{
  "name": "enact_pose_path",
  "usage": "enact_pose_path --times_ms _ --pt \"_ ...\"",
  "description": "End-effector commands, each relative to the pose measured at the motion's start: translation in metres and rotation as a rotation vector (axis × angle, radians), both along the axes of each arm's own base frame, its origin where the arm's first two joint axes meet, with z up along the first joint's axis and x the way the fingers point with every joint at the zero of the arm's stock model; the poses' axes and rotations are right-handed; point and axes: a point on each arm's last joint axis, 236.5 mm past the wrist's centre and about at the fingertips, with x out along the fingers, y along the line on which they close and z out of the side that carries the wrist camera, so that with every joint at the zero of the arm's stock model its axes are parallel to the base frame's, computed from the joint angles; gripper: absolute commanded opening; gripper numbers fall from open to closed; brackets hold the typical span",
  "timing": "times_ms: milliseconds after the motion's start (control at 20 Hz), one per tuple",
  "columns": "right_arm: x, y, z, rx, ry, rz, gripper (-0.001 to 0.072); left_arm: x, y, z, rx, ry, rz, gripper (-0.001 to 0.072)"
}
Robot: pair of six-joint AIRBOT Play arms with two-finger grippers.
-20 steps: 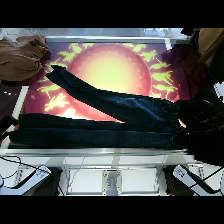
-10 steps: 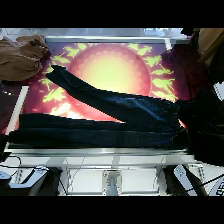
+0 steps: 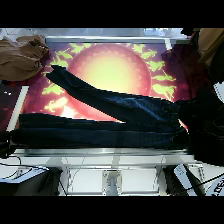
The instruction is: Fold the clothes and pants, and hang the long-sleeved shirts on hangers.
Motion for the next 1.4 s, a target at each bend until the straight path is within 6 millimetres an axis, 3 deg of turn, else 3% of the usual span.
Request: enact_pose_path --times_ms 0,100,150,200,250,400,600,800,850,950,1300,1350 --pt "0.005 0.015 0.005 0.067 -0.026 0.006 0.0353 0.005 -0.003 -0.01 -0.036 -0.012 0.001 0.0486" --pt "0.002 0.019 0.005 0.083 -0.014 0.014 0.0353 0.005 -0.003 -0.01 -0.034 -0.01 -0.004 0.0472" --pt "0.001 0.021 0.005 0.09 -0.009 0.017 0.0353 0.005 -0.004 -0.01 -0.036 -0.011 -0.005 0.0357" --pt "0.0 0.021 0.005 0.09 -0.009 0.017 0.0353 0.005 -0.005 -0.01 -0.04 -0.011 -0.007 0.0039" --pt "0.0 0.021 0.005 0.09 -0.007 0.019 0.0353 0.005 -0.007 -0.01 -0.046 -0.012 -0.011 0.0017" --pt "-0.007 0.017 0.007 0.045 0.003 0.046 0.0353 0.007 -0.013 -0.001 -0.054 -0.024 -0.031 0.0016" --pt "-0.021 0.005 0.001 -0.015 0.061 0.061 0.0354 0.01 -0.003 0.031 0.055 -0.06 -0.034 0.0015" --pt "-0.037 0.013 -0.022 0.088 0.069 0.003 0.0355 0.015 0.008 0.057 0.13 -0.088 -0.043 0.0015" --pt "-0.043 0.014 -0.03 0.111 0.08 -0.009 0.0361 0.015 0.007 0.06 0.128 -0.091 -0.05 0.0015" --pt "-0.049 0.011 -0.042 0.13 0.093 -0.04 0.047 0.016 0.005 0.061 0.119 -0.092 -0.057 0.0015" --pt "-0.065 0.031 -0.068 0.248 0.189 -0.06 0.0489 0.016 0.0 0.061 0.129 -0.092 -0.109 0.0015" --pt "-0.067 0.031 -0.069 0.253 0.205 -0.071 0.0525 0.016 0.0 0.061 0.129 -0.093 -0.107 0.0015"
